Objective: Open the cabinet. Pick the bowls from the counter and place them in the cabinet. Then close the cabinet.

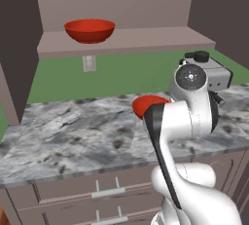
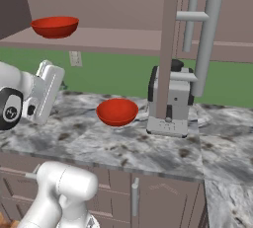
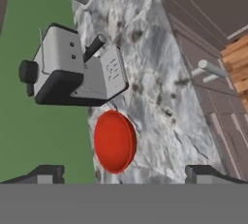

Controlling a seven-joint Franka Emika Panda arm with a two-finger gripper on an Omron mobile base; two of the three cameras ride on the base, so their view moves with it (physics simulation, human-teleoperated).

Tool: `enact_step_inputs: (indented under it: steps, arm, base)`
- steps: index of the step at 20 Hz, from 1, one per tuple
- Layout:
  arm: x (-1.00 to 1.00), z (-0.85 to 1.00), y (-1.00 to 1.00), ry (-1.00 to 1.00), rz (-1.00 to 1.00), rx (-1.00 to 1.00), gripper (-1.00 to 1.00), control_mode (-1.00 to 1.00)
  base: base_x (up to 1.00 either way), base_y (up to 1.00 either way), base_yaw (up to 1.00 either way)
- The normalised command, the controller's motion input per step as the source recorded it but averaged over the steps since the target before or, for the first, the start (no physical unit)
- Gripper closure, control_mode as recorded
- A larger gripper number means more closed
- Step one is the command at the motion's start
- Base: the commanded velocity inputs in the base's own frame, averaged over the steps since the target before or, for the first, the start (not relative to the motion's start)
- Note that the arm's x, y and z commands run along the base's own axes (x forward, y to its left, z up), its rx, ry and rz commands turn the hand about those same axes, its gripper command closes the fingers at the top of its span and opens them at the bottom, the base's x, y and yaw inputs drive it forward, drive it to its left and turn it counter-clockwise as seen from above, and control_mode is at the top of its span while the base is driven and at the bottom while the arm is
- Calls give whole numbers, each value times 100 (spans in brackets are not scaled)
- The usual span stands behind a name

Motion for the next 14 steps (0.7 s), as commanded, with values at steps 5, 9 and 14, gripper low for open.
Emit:
enact_step_inputs:
  steps: [5, 9, 14]
  arm:
    - [19, -35, 1, 7, -13, -1, -100, -100]
    - [40, -26, 2, 16, -10, 0, -100, -100]
    - [44, -29, 10, 16, -6, 0, -100, -100]
  base:
    - [0, 0, 0]
    - [0, 0, 0]
    - [0, 0, 0]
